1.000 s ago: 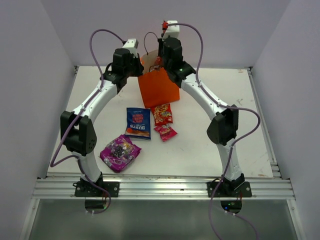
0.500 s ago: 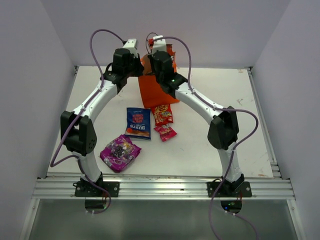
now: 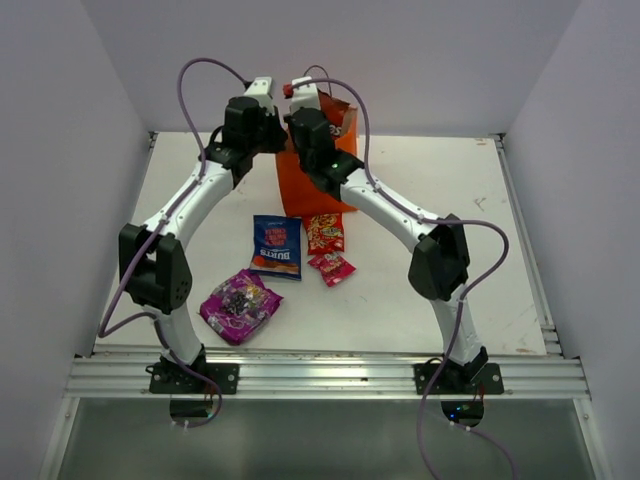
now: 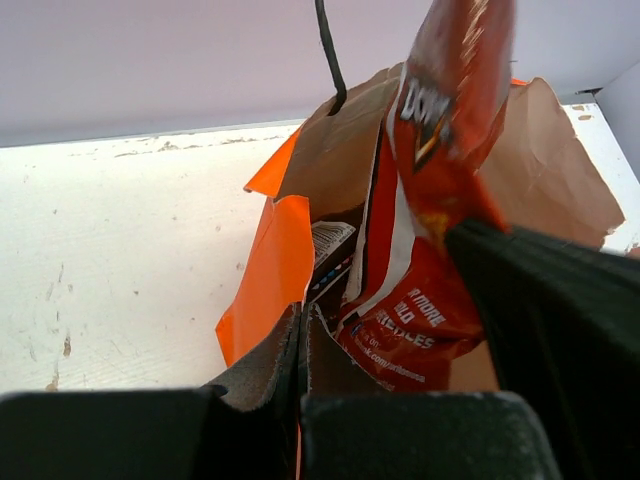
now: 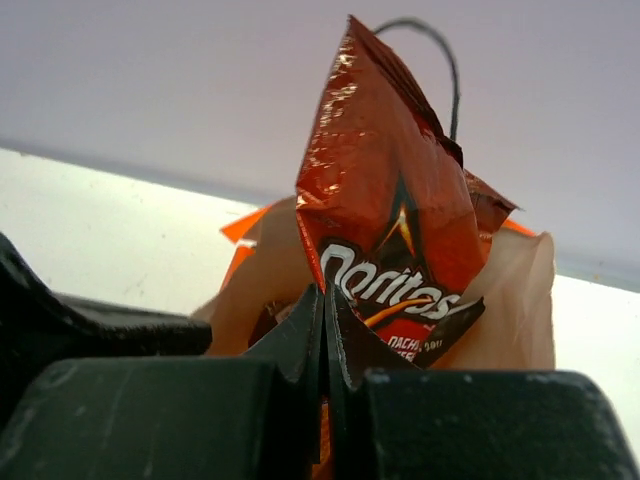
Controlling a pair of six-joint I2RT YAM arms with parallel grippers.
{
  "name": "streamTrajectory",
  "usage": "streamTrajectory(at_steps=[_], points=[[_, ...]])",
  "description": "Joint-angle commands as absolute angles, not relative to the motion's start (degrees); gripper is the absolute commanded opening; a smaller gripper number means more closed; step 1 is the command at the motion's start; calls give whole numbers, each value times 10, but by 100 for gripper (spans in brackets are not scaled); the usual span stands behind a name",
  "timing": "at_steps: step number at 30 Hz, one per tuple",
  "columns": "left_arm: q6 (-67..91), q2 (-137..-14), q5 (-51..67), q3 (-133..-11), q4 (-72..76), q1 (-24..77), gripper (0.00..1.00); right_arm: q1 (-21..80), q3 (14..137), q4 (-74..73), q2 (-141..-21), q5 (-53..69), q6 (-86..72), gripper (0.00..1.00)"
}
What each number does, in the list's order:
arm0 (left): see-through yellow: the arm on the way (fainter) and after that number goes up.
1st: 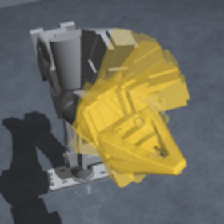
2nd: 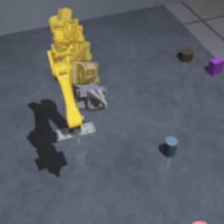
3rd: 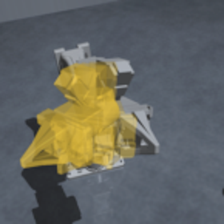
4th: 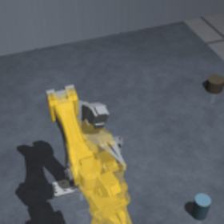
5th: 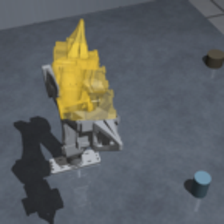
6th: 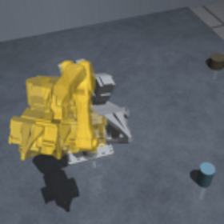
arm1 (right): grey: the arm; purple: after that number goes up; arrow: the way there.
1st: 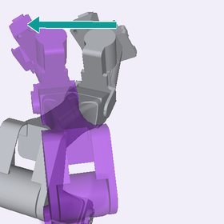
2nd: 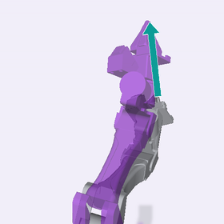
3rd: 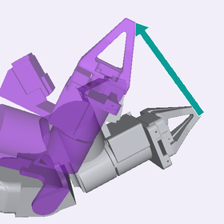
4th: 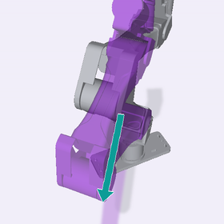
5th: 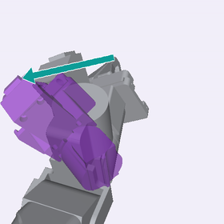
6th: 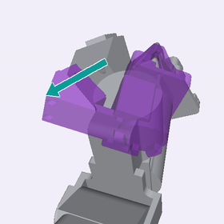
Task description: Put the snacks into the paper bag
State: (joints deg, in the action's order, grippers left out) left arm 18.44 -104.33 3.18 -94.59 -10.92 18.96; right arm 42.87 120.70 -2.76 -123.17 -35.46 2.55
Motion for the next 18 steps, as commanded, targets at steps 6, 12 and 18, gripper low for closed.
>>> streamTrajectory(at_steps=[6,12,18], points=[[178,-1008,27,-942,-89,193,0,445,1121,-46,-1149,-381,26,5],[173,-1004,17,-939,-90,193,0,454,1108,-25,-1054,-335,66,71],[172,-998,11,-934,-89,193,0,455,1100,-133,-946,-167,50,73]])
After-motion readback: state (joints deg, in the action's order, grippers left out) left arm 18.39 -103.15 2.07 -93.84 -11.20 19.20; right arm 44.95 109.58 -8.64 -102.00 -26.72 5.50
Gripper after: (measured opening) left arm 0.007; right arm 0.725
